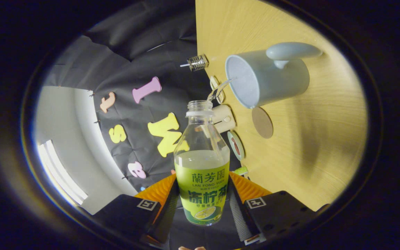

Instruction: Take the bottle from table, then pour the juice into the cup, finally place the bottle on the coaster

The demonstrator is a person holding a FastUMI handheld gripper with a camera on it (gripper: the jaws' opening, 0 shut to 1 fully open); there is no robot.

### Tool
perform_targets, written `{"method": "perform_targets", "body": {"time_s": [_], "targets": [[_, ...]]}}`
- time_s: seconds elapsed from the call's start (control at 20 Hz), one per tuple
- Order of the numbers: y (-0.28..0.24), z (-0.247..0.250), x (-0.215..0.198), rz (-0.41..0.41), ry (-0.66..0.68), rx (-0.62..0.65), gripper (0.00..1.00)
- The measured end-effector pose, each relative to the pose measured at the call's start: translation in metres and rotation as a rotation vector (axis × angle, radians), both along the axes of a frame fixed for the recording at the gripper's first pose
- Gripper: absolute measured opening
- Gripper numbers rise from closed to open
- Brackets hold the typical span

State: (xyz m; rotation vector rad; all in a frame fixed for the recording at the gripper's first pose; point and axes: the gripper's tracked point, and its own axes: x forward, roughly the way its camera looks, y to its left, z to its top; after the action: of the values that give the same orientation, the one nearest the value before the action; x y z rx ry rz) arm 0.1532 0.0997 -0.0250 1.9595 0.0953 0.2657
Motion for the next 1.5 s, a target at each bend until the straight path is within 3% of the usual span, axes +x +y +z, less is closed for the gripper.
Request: {"method": "perform_targets", "body": {"time_s": [0.4,1.5], "targets": [[-0.009,0.009,0.0,-0.025,0.003,0.077,0.77],[-0.024,0.033,-0.001,0.002,0.002,0.268,0.77]]}}
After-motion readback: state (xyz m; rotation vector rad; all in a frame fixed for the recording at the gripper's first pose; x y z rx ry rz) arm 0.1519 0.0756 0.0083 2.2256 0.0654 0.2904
